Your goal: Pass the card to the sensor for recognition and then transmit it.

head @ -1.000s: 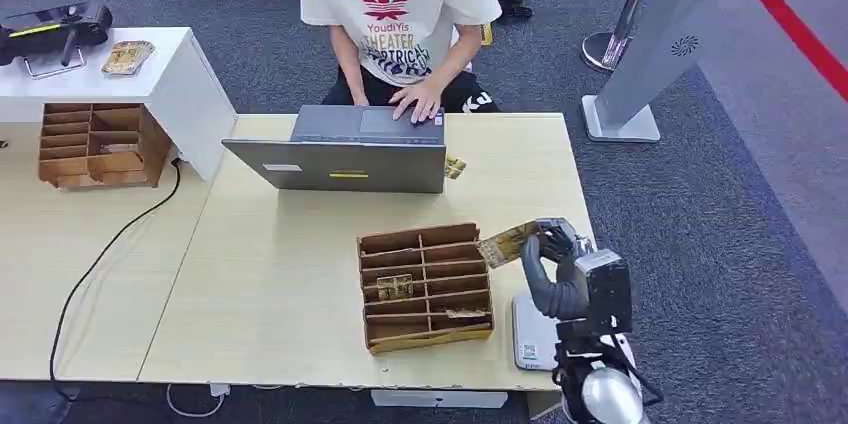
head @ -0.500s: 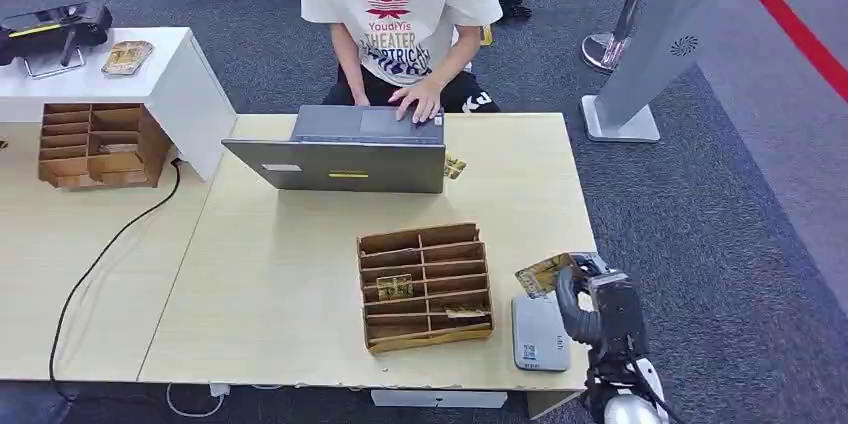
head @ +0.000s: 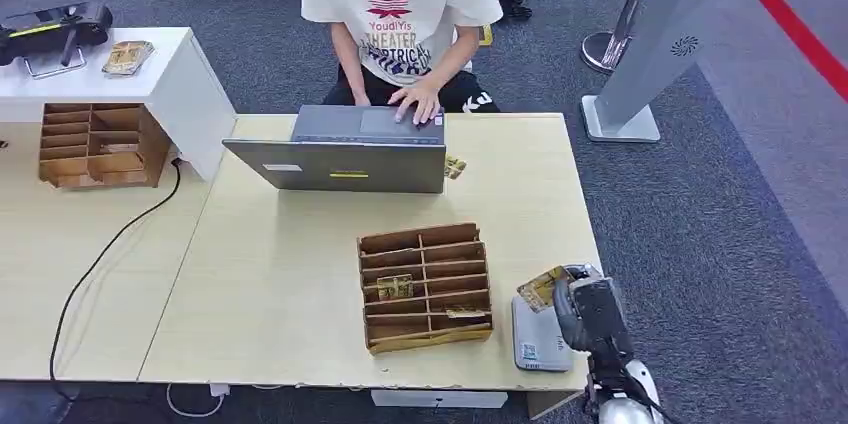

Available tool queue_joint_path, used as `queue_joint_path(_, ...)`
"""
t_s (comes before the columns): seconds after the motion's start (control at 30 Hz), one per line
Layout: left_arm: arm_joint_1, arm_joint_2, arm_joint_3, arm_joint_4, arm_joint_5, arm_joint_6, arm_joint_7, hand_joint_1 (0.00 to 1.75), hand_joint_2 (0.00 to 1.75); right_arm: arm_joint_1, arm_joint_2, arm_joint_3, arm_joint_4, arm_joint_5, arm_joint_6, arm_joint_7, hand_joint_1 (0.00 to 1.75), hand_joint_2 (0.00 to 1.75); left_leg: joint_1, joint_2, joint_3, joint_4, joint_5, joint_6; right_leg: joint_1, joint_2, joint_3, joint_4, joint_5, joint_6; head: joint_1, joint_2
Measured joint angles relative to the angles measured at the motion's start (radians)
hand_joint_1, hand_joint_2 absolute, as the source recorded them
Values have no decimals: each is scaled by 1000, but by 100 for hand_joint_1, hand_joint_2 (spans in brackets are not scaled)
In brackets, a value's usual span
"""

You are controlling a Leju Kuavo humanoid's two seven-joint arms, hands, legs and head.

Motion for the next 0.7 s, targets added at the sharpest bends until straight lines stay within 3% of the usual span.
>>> queue_joint_path(0.33,0,0,0,0,4,-6,0,0,0,-8,-16,-1,34,118,-8,39,175,175,0,0,0,0,0,0,0,0,0,0,0,0,0,0)
queue_joint_path(0.7,0,0,1,0,6,-8,0,0,0,-18,-27,-1,47,157,-12,53,175,175,0,0,0,0,0,0,0,0,0,0,0,0,0,0)
